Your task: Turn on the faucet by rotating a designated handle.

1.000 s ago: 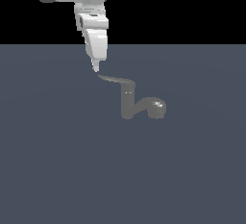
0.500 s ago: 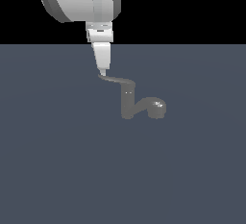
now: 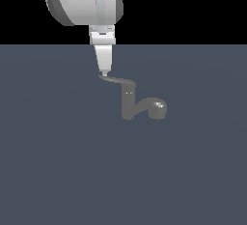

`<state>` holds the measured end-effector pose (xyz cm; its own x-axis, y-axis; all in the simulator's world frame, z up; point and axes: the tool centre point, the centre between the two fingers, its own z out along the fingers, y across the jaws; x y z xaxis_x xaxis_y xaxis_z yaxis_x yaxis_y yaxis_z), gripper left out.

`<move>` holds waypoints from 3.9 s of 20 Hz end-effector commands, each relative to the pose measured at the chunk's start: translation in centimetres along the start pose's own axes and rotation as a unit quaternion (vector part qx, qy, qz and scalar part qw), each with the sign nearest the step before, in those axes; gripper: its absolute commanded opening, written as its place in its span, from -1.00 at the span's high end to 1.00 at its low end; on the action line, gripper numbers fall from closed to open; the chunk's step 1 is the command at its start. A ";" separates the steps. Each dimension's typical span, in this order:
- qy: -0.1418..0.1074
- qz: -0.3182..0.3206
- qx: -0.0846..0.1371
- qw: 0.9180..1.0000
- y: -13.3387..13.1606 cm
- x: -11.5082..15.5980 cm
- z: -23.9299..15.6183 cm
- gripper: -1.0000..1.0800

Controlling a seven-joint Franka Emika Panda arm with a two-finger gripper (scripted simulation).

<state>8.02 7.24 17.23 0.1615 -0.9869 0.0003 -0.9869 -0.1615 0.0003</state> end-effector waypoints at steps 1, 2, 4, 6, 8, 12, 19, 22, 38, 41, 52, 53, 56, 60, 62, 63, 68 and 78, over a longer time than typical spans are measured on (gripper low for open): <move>0.000 0.000 0.000 1.000 0.0 0.0 0.0 1.00; 0.000 0.000 0.000 1.000 0.0 0.0 0.0 1.00; 0.000 0.000 0.000 1.000 0.5 -0.1 0.0 1.00; 0.000 0.000 0.000 1.000 1.1 -0.2 0.0 1.00; 0.000 0.000 0.000 1.000 1.6 -0.3 0.0 1.00; 0.000 0.000 0.000 1.000 2.8 -0.5 0.0 1.00; 0.000 0.000 0.000 1.000 4.8 -0.9 0.0 1.00; 0.000 0.000 0.000 1.000 5.7 -1.1 0.0 1.00; 0.000 0.000 0.002 1.000 9.5 0.4 -0.1 1.00; 0.000 0.000 0.002 1.000 10.4 0.9 -0.1 1.00; 0.000 0.000 0.000 1.000 13.8 3.0 0.0 1.00; 0.000 0.000 0.000 1.000 13.8 3.0 0.0 1.00; 0.000 -0.005 0.003 1.000 13.5 3.3 -0.2 1.00; 0.000 -0.003 0.002 1.000 14.1 5.7 -0.1 1.00; 0.000 -0.002 0.002 1.000 14.3 7.0 -0.1 1.00; 0.000 -0.002 0.001 1.000 14.5 7.6 -0.1 1.00; 0.000 0.000 0.000 1.000 15.2 10.7 0.0 1.00; -0.001 -0.014 0.001 1.000 12.9 11.3 -0.1 1.00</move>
<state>-3.75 -4.63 17.49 0.2050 -0.9787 -0.0042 -0.9787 -0.2051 0.0069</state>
